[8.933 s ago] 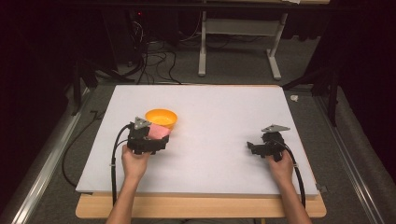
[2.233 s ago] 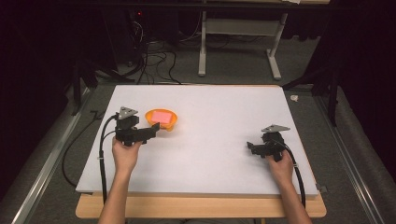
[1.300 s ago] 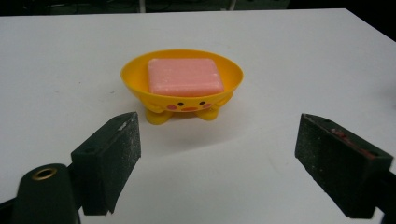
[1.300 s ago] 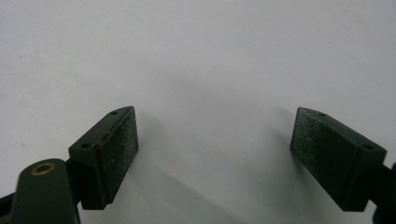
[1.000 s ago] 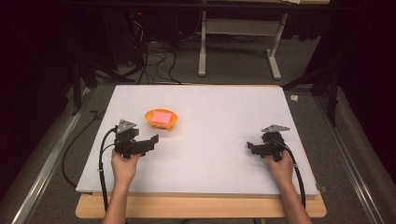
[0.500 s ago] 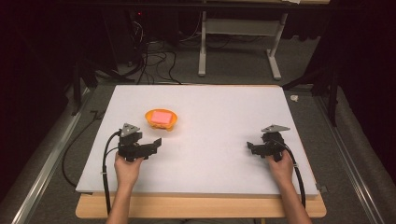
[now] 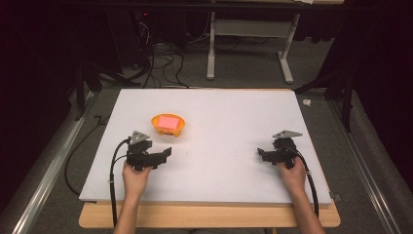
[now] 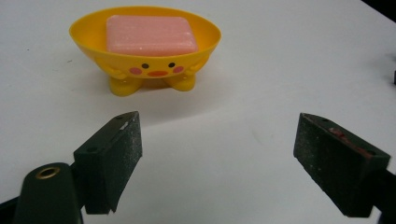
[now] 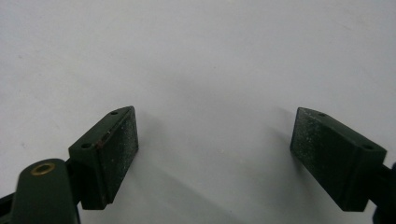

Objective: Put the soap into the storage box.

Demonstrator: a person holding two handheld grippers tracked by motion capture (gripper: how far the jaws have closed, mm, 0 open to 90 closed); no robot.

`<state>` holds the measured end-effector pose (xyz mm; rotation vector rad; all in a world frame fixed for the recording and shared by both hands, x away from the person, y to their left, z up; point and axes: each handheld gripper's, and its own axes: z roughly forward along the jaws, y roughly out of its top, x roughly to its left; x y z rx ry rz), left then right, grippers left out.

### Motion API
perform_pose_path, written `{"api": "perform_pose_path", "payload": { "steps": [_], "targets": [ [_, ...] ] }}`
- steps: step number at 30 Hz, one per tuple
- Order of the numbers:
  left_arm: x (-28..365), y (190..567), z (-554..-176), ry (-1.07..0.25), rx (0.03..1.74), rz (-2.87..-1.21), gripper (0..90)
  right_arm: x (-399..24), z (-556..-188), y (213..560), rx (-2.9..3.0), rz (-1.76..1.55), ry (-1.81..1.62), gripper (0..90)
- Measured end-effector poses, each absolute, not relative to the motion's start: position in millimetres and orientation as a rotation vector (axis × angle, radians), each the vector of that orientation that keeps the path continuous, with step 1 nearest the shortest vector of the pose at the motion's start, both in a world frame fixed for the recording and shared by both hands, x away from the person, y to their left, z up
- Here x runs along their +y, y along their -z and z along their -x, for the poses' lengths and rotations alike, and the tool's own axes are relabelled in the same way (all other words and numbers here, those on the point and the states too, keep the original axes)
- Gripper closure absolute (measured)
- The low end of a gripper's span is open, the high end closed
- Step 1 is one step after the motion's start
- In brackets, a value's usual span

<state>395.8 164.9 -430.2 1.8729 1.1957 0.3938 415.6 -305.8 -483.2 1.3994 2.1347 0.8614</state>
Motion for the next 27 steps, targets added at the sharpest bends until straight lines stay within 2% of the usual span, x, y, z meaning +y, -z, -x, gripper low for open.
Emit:
{"api": "perform_pose_path", "payload": {
  "steps": [27],
  "targets": [
    [138.4, 455.4, -403.5, -0.344, 1.180, -1.941, 16.4, -305.8, -415.5, 483.2, 2.134, -1.400, -0.861, 15.7]
  ]
}}
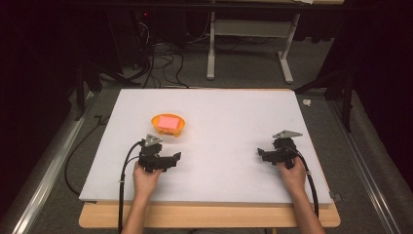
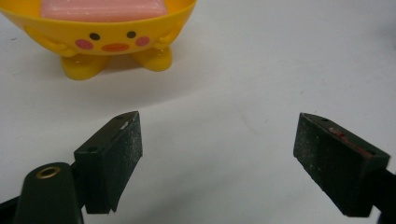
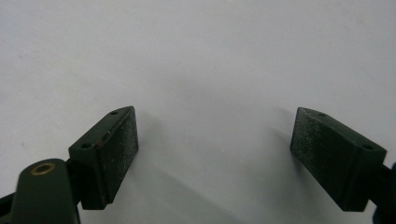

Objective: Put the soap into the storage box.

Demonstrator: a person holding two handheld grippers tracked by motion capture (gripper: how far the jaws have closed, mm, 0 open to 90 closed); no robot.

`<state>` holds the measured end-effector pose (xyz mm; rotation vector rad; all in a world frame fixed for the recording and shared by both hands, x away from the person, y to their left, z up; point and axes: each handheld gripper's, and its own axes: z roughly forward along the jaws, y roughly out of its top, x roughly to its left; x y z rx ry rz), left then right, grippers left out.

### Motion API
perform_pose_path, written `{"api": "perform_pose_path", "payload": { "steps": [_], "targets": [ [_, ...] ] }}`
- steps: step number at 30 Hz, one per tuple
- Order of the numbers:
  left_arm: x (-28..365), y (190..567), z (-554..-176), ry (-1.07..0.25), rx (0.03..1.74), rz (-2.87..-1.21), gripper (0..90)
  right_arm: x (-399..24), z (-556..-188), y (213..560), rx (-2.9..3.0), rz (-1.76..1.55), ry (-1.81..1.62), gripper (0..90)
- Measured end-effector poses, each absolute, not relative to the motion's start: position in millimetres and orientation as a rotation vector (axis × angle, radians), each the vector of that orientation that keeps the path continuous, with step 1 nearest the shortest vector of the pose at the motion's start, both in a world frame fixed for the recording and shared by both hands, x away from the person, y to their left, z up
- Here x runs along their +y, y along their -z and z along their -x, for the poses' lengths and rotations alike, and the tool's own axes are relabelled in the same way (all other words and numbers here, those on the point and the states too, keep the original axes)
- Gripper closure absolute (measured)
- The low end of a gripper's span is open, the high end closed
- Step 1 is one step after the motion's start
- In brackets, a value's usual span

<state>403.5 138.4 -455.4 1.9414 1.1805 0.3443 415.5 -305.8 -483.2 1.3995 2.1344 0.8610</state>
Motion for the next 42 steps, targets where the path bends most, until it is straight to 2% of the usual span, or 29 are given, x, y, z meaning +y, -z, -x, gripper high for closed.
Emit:
{"api": "perform_pose_path", "payload": {
  "steps": [28, 42],
  "targets": [
    [113.6, 479.3, -413.0, -0.371, 1.163, -2.004, 16.3, -305.7, -415.4, 483.2, 2.135, -1.398, -0.861, 15.7],
    [101.2, 487.1, -412.5, -0.478, 1.153, -2.084, 15.1, -305.7, -415.5, 483.3, 2.135, -1.397, -0.862, 15.7]
  ]
}}
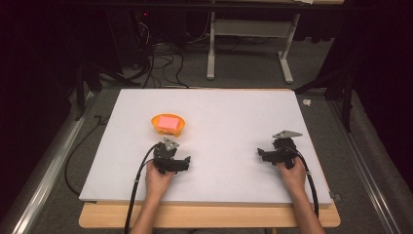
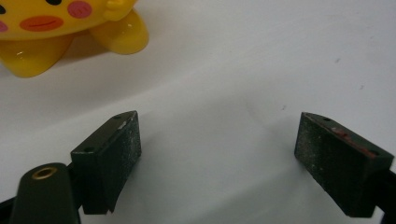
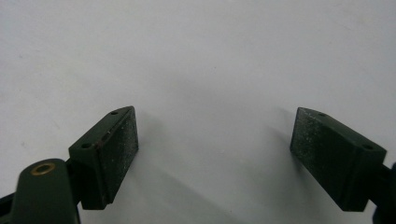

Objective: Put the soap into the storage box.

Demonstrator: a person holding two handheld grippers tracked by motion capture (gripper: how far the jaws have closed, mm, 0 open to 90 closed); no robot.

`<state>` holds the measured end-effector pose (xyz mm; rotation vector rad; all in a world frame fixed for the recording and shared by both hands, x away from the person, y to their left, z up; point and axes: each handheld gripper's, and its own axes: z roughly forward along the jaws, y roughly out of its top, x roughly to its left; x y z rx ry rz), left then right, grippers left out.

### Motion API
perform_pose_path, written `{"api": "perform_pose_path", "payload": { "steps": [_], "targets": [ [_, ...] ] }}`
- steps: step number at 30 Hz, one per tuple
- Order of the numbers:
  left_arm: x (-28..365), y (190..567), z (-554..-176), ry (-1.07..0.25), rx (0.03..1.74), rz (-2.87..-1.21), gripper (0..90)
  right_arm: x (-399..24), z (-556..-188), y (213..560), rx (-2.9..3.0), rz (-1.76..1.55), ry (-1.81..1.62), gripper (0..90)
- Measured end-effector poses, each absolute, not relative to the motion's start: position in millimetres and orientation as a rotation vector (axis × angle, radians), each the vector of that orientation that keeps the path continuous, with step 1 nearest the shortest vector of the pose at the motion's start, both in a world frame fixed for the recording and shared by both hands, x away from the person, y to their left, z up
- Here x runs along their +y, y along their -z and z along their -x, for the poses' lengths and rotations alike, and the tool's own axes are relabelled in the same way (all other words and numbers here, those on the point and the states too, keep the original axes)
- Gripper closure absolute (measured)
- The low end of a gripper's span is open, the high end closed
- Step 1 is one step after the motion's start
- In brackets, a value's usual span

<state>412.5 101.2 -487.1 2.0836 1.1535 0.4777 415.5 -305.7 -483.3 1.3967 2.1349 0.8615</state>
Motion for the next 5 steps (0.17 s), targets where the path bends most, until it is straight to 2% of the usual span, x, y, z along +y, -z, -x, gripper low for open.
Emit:
{"api": "perform_pose_path", "payload": {
  "steps": [5],
  "targets": [
    [101.0, 487.3, -412.4, -0.481, 1.153, -2.082, 15.0, -305.7, -415.4, 483.3, 2.134, -1.397, -0.861, 15.7]
  ]
}}
